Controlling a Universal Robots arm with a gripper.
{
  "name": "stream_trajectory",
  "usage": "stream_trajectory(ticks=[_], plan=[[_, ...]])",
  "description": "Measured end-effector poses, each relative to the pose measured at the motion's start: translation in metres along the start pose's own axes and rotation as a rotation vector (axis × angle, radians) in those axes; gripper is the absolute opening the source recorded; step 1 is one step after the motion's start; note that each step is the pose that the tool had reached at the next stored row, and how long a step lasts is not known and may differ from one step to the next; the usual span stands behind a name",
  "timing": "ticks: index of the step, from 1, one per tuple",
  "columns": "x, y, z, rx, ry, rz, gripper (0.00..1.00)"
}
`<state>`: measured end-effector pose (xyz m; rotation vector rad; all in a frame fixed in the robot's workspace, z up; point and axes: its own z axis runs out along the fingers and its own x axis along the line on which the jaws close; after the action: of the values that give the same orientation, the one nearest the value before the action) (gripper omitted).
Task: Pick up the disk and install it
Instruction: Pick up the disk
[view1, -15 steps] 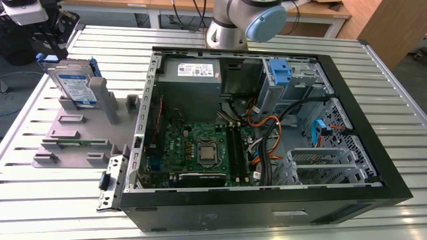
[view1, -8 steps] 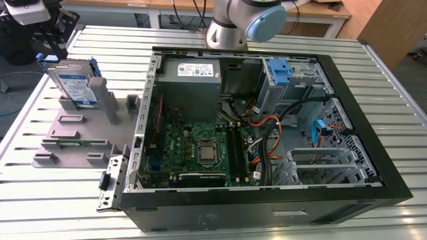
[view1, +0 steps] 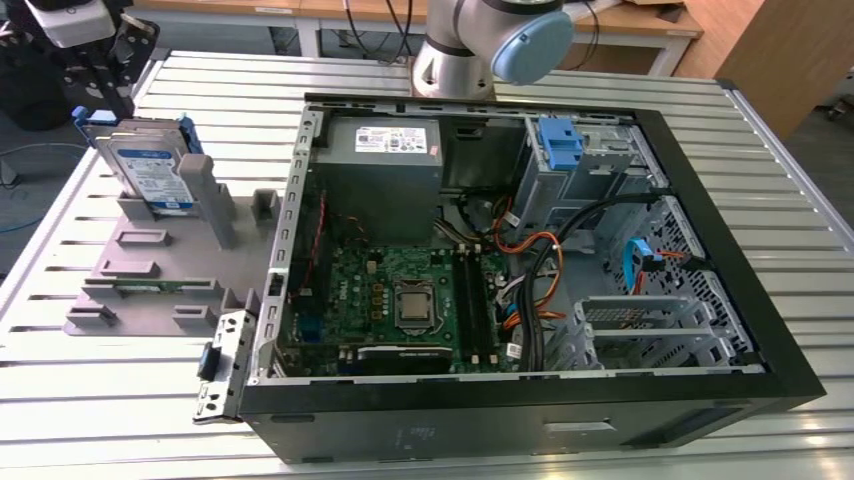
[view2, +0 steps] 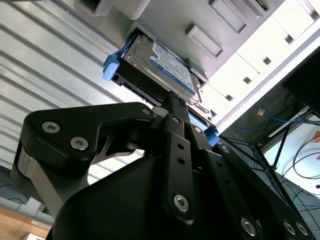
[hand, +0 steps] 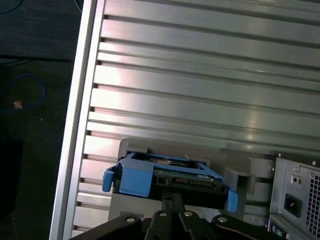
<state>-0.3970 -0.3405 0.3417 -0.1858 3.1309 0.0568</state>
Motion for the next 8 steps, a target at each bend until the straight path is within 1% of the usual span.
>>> stream_trajectory(ticks=[6,8], plan=[[0.0,0.0,0.0,0.0,0.0,-0.002,0.11],[0.0,0.0,0.0,-0.0001,0.0006,-0.018,0.11]])
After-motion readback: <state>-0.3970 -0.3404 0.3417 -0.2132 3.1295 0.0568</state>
